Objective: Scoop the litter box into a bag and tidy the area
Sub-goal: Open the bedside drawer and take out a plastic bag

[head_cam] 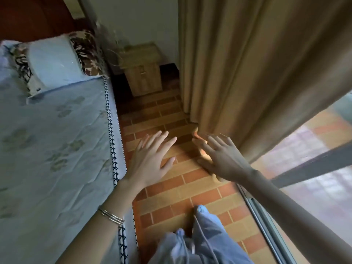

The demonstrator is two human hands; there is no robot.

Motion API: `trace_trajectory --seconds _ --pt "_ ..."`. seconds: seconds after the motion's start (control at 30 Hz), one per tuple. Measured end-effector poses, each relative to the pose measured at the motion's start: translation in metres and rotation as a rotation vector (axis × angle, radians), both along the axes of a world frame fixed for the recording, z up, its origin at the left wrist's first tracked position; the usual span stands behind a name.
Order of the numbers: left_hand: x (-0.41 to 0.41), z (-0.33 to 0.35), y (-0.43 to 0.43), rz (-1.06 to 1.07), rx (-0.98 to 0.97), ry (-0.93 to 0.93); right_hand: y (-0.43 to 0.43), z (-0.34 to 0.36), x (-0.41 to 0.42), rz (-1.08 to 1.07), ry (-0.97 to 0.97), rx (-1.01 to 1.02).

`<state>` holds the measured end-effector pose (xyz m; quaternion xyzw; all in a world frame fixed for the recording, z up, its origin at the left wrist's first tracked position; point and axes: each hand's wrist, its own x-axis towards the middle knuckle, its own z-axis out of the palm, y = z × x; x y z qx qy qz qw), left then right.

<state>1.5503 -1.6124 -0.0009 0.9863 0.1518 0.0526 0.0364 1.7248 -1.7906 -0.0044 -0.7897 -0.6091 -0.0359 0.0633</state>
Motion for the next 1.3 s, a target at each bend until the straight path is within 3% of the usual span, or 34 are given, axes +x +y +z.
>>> trace_trajectory --seconds 0.33,0.57,0.83,1.3 --pt "0.11 -0.009 0.114 0.087 0.01 0.015 0.127 -0.009 0.125 0.048 0.009 -0.084" --pt "0.202 0.011 0.192 0.144 0.021 -0.076 0.228 0.012 0.225 0.14 0.034 -0.107" --pt "0.238 -0.022 0.273 0.196 -0.051 -0.018 0.317 -0.009 0.28 0.171 0.112 -0.167" --pt "0.312 -0.005 0.546 0.15 0.002 -0.029 0.577 -0.011 0.353 0.114 0.092 -0.145"
